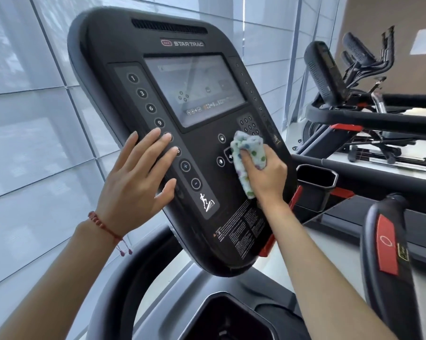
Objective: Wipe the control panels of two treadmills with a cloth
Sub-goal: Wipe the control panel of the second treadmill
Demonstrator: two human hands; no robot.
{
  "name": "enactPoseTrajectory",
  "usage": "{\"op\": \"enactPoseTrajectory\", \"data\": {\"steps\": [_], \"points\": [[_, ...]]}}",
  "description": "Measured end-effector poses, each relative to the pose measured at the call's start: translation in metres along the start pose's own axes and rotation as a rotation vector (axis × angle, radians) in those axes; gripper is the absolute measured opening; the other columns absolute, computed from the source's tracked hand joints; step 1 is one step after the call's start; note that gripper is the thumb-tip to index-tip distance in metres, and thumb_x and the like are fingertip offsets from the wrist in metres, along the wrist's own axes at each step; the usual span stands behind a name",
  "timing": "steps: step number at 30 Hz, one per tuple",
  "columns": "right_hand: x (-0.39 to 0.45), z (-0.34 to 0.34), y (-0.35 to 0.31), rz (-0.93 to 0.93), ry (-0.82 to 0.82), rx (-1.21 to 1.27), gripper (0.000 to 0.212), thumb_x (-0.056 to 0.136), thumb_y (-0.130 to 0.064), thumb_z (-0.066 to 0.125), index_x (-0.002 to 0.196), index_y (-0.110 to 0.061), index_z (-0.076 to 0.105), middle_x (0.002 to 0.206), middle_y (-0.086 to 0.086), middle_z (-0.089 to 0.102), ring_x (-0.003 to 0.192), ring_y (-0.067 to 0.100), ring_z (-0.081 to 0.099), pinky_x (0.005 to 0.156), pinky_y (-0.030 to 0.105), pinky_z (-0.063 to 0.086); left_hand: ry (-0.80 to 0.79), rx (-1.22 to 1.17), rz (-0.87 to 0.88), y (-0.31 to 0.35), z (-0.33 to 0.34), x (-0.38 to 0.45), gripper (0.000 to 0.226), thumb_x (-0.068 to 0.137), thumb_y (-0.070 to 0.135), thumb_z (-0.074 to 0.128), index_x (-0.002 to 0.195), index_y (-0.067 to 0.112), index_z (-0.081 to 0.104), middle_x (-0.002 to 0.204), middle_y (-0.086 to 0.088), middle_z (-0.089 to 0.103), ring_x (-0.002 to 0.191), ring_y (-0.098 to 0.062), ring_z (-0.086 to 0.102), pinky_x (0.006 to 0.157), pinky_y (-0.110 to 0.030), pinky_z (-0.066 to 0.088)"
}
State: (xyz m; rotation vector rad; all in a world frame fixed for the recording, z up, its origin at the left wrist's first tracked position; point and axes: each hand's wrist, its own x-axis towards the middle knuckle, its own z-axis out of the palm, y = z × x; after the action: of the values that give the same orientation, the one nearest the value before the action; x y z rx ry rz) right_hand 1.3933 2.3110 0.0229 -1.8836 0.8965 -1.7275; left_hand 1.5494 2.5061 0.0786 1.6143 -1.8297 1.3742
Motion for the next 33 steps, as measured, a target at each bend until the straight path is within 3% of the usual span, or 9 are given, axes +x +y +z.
{"op": "enactPoseTrajectory", "data": {"steps": [4, 7, 10, 14, 17, 20, 24, 30, 33], "points": [[-0.058, -0.006, -0.03, -0.122, -0.019, 0.086, 0.038, 0.08, -0.048, 0.06, 0.078, -0.01, 0.063, 0.069, 0.003, 0.063, 0.059, 0.014, 0.059, 0.054, 0.026, 0.048, 0.005, 0.006, 0.006, -0.001, 0.001, -0.001, 0.041, 0.093, 0.021, 0.044, 0.12, -0.005, 0.059, 0.132, -0.021, 0.051, 0.131, -0.032, 0.038, 0.11, -0.052, 0.025], [-0.084, -0.008, -0.042, -0.233, -0.019, 0.089, 0.044, 0.084, -0.049, 0.057, 0.07, -0.007, 0.059, 0.062, 0.002, 0.058, 0.052, 0.01, 0.053, 0.047, 0.02, 0.044, 0.008, 0.003, 0.003, 0.0, 0.0, -0.001, 0.041, 0.093, 0.021, 0.043, 0.12, -0.006, 0.059, 0.132, -0.021, 0.05, 0.131, -0.033, 0.037, 0.11, -0.052, 0.024], [-0.087, -0.008, -0.041, -0.262, -0.037, 0.107, 0.042, 0.084, -0.045, 0.059, 0.069, -0.005, 0.059, 0.061, 0.003, 0.057, 0.05, 0.013, 0.053, 0.047, 0.023, 0.044, 0.008, 0.006, 0.011, 0.0, -0.001, -0.001, 0.041, 0.094, 0.022, 0.042, 0.12, -0.006, 0.058, 0.132, -0.022, 0.05, 0.131, -0.032, 0.037, 0.109, -0.052, 0.026], [-0.057, -0.011, -0.018, -0.087, -0.041, 0.103, 0.039, 0.078, -0.049, 0.059, 0.077, -0.01, 0.065, 0.067, 0.004, 0.063, 0.06, 0.012, 0.056, 0.058, 0.025, 0.046, -0.003, 0.019, 0.027, -0.003, -0.002, -0.002, 0.042, 0.096, 0.025, 0.042, 0.122, -0.004, 0.058, 0.133, -0.02, 0.05, 0.131, -0.032, 0.038, 0.109, -0.051, 0.026], [-0.02, -0.017, 0.016, 0.135, 0.01, -0.003, 0.039, 0.08, -0.051, 0.061, 0.081, -0.013, 0.065, 0.072, 0.005, 0.066, 0.071, 0.024, 0.062, 0.063, 0.025, 0.038, 0.001, 0.007, 0.021, -0.002, -0.001, -0.001, 0.041, 0.095, 0.024, 0.043, 0.121, -0.004, 0.059, 0.133, -0.02, 0.05, 0.131, -0.032, 0.037, 0.11, -0.05, 0.025], [0.01, -0.022, 0.043, 0.242, 0.004, -0.103, 0.035, 0.085, -0.045, 0.06, 0.091, -0.011, 0.066, 0.087, 0.013, 0.07, 0.086, 0.032, 0.062, 0.07, 0.028, 0.039, 0.009, 0.0, 0.006, -0.001, 0.0, -0.001, 0.041, 0.094, 0.023, 0.044, 0.12, -0.004, 0.059, 0.133, -0.02, 0.051, 0.131, -0.032, 0.037, 0.111, -0.051, 0.024], [0.011, -0.02, 0.044, 0.261, 0.027, -0.112, 0.035, 0.086, -0.045, 0.058, 0.094, -0.011, 0.065, 0.09, 0.012, 0.07, 0.088, 0.03, 0.062, 0.072, 0.028, 0.039, 0.013, -0.002, 0.006, 0.0, -0.001, 0.0, 0.04, 0.092, 0.021, 0.045, 0.12, -0.004, 0.059, 0.132, -0.021, 0.051, 0.13, -0.032, 0.037, 0.11, -0.051, 0.024], [-0.045, -0.027, 0.015, 0.192, -0.008, -0.056, 0.027, 0.084, -0.04, 0.063, 0.087, -0.013, 0.063, 0.078, 0.002, 0.066, 0.072, 0.017, 0.059, 0.06, 0.017, 0.034, 0.016, 0.013, 0.0, 0.001, 0.0, 0.0, 0.04, 0.092, 0.02, 0.045, 0.119, -0.005, 0.06, 0.131, -0.021, 0.052, 0.13, -0.033, 0.038, 0.111, -0.051, 0.023], [-0.075, -0.03, -0.007, 0.12, -0.059, 0.009, 0.032, 0.081, -0.046, 0.064, 0.085, -0.014, 0.063, 0.075, 0.0, 0.064, 0.067, 0.012, 0.059, 0.06, 0.019, 0.043, 0.033, 0.002, -0.018, 0.003, 0.001, 0.001, 0.039, 0.091, 0.019, 0.045, 0.118, -0.006, 0.06, 0.129, -0.021, 0.053, 0.13, -0.033, 0.038, 0.112, -0.05, 0.022]]}}
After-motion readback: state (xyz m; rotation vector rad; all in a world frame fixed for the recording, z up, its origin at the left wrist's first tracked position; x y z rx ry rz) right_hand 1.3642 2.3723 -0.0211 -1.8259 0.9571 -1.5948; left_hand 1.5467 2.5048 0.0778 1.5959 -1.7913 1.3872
